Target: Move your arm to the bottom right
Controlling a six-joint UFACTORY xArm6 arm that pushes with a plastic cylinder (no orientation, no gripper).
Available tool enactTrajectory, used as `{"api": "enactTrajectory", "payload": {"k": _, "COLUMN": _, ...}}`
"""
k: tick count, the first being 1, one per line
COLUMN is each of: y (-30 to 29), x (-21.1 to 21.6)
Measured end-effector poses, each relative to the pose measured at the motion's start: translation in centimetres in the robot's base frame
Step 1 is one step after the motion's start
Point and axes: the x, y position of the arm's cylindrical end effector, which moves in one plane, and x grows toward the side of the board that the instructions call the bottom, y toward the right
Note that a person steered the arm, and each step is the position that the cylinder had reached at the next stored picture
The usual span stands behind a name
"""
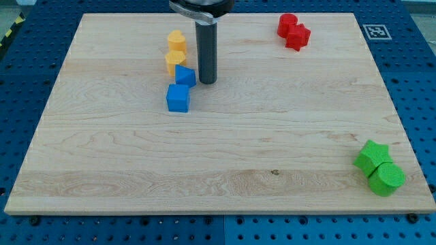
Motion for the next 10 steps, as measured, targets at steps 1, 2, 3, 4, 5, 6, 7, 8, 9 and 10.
{"api": "enactTrajectory", "payload": {"k": 1, "y": -0.7, "x": 0.0}}
{"api": "enactTrajectory", "payload": {"k": 2, "y": -1.0, "x": 0.0}}
{"api": "enactTrajectory", "payload": {"k": 3, "y": -0.7, "x": 0.0}}
{"api": "enactTrajectory", "payload": {"k": 4, "y": 3.7, "x": 0.0}}
{"api": "enactTrajectory", "payload": {"k": 5, "y": 8.3, "x": 0.2}}
{"api": "enactTrajectory", "payload": {"k": 6, "y": 9.4, "x": 0.7}}
{"api": "enactTrajectory", "payload": {"k": 7, "y": 9.4, "x": 0.7}}
{"api": "enactTrajectory", "payload": {"k": 8, "y": 9.4, "x": 0.7}}
{"api": "enactTrajectory", "payload": {"k": 9, "y": 12.3, "x": 4.7}}
{"api": "enactTrajectory", "payload": {"k": 10, "y": 20.0, "x": 7.2}}
